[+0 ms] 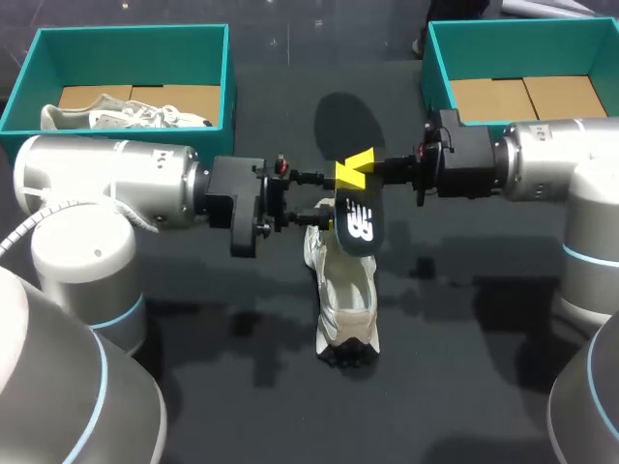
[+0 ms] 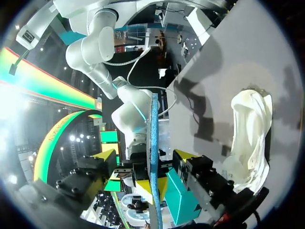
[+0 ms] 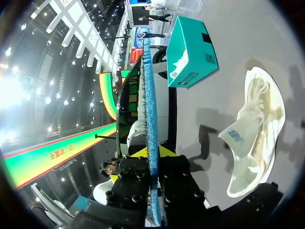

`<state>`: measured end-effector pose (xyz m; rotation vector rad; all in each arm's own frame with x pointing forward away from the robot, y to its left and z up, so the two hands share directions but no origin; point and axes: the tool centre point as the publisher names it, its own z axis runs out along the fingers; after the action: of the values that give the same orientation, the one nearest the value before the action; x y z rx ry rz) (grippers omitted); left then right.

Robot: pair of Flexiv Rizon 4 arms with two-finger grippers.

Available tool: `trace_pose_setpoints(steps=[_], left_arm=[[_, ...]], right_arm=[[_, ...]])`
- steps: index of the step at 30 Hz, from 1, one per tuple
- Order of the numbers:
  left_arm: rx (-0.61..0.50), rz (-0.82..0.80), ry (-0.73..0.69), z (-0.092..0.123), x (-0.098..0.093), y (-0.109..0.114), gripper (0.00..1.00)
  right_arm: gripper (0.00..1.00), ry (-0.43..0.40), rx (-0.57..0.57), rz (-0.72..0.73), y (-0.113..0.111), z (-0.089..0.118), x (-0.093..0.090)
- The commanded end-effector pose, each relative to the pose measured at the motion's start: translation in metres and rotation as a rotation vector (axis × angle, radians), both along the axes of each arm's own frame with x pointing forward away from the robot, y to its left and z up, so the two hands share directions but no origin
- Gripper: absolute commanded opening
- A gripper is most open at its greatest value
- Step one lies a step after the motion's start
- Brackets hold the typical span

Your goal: Take the shoe out of the shoebox, open the shoe tongue, remove and reinsert the insole, then place the shoe into the shoebox

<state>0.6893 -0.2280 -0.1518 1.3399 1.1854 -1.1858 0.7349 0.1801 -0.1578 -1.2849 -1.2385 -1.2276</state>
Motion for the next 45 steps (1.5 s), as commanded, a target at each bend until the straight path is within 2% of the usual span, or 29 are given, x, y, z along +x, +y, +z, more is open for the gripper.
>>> trace_pose_setpoints(steps=[1, 6, 20, 23, 26, 29, 31, 32, 43, 45], left_arm=[[0.069, 0.004, 0.029, 0.02, -0.004, 0.066, 1.0], [0.159, -0.071, 0.093, 0.033, 0.011, 0.105, 1.0], [0.159, -0.071, 0.093, 0.033, 0.011, 0.105, 1.0], [0.191, -0.069, 0.15, 0.041, 0.03, 0.113, 1.0], [0.286, -0.085, 0.221, 0.05, 0.047, 0.121, 1.0], [0.436, -0.091, 0.328, 0.062, 0.065, 0.127, 1.0], [0.637, -0.067, 0.386, 0.067, 0.075, 0.126, 1.0], [0.743, -0.003, 0.347, 0.07, 0.077, 0.125, 1.0], [0.743, -0.003, 0.347, 0.07, 0.077, 0.125, 1.0], [0.799, 0.02, 0.37, 0.079, 0.084, 0.117, 1.0]], right_arm=[[0.0, 0.003, -0.005, 0.008, 0.008, -0.002, 0.003], [0.0, 0.003, -0.004, 0.024, 0.017, -0.003, 0.006], [0.0, 0.007, -0.003, 0.03, 0.019, -0.003, 0.006], [0.0, 0.007, -0.003, 0.03, 0.019, -0.003, 0.006], [0.0, 0.007, -0.003, 0.03, 0.019, -0.003, 0.006], [0.0, 0.007, -0.003, 0.03, 0.019, -0.003, 0.006], [0.0, 0.007, -0.003, 0.03, 0.019, -0.003, 0.006], [0.0, 0.007, -0.003, 0.03, 0.019, -0.003, 0.006], [0.0, 0.007, -0.003, 0.03, 0.019, -0.003, 0.006], [0.0, 0.007, -0.003, 0.03, 0.019, -0.003, 0.006]])
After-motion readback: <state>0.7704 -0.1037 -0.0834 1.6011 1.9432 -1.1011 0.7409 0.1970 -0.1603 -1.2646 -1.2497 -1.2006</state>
